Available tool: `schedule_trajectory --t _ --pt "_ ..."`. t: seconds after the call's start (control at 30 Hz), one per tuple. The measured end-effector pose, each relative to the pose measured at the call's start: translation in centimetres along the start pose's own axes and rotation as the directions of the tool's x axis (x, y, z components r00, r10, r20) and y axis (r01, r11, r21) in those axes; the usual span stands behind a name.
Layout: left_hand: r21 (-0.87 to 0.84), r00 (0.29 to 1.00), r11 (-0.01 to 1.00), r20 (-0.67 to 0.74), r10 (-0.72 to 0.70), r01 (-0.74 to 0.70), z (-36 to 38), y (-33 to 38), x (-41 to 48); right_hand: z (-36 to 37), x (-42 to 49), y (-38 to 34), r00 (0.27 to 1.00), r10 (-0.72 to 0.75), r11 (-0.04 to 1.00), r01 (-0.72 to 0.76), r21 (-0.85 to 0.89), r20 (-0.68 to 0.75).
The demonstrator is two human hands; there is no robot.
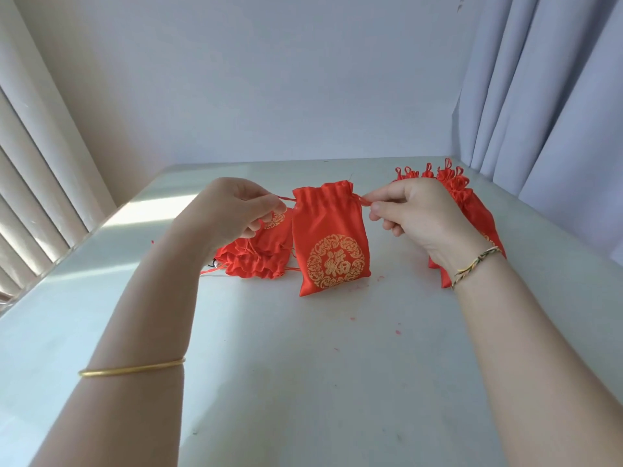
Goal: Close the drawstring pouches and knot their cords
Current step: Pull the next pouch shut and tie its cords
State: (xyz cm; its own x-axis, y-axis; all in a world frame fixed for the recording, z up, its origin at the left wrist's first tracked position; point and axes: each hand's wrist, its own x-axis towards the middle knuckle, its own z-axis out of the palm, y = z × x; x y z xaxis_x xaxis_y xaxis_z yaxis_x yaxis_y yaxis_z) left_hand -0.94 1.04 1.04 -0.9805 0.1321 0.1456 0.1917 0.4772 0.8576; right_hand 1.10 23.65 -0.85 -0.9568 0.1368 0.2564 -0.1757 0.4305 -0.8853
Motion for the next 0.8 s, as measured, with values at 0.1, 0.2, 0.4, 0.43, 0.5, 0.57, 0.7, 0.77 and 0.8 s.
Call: schedule_trajectory --t 0.1,0.2,0.4,0.43,0.5,0.57,0.7,0.77,0.8 --pt "-0.063 1.0 0.998 -0.007 -0.022 0.021 -0.1 -0.3 0.2 -0.1 0.1 0.1 1.0 -0.006 0.996 0.007 -0.09 0.008" --pt "-0.125 0.998 0.991 -0.037 -0.05 0.045 -0.1 -0.5 0.3 -0.2 0.1 0.3 1.0 -0.004 0.989 0.006 -0.15 0.012" --pt "-0.167 0.995 0.984 -0.061 -0.075 0.064 -0.1 -0.8 0.4 0.1 -0.2 -0.5 0.996 0.087 0.978 -0.091 0.186 0.033" --pt "-0.175 0.994 0.982 -0.072 -0.088 0.074 -0.1 -0.8 0.4 0.1 -0.1 -0.6 0.989 0.147 0.936 -0.146 0.32 0.022" --pt "-0.198 0.98 0.974 -0.146 -0.139 0.109 -0.3 -1.0 0.6 -0.3 0.2 -0.6 0.959 0.282 0.801 -0.227 0.554 -0.015" --pt "-0.229 0.949 0.965 -0.255 -0.183 0.125 -1.0 -1.1 0.8 -0.6 0.4 -0.5 0.916 0.398 0.675 -0.248 0.695 -0.059" --pt "-0.36 0.917 0.932 -0.361 -0.172 0.034 -1.4 -0.7 0.7 -0.1 0.5 -0.6 0.889 0.44 0.621 -0.201 0.758 -0.124" --pt "-0.519 0.948 0.853 -0.292 -0.124 -0.049 -1.1 0.1 0.4 -0.2 0.4 -1.1 0.907 0.386 0.699 -0.168 0.695 -0.169" --pt "-0.604 0.968 0.793 -0.234 -0.085 -0.076 -1.0 0.6 0.3 -0.4 0.3 -1.5 0.919 0.352 0.727 -0.148 0.67 -0.179"
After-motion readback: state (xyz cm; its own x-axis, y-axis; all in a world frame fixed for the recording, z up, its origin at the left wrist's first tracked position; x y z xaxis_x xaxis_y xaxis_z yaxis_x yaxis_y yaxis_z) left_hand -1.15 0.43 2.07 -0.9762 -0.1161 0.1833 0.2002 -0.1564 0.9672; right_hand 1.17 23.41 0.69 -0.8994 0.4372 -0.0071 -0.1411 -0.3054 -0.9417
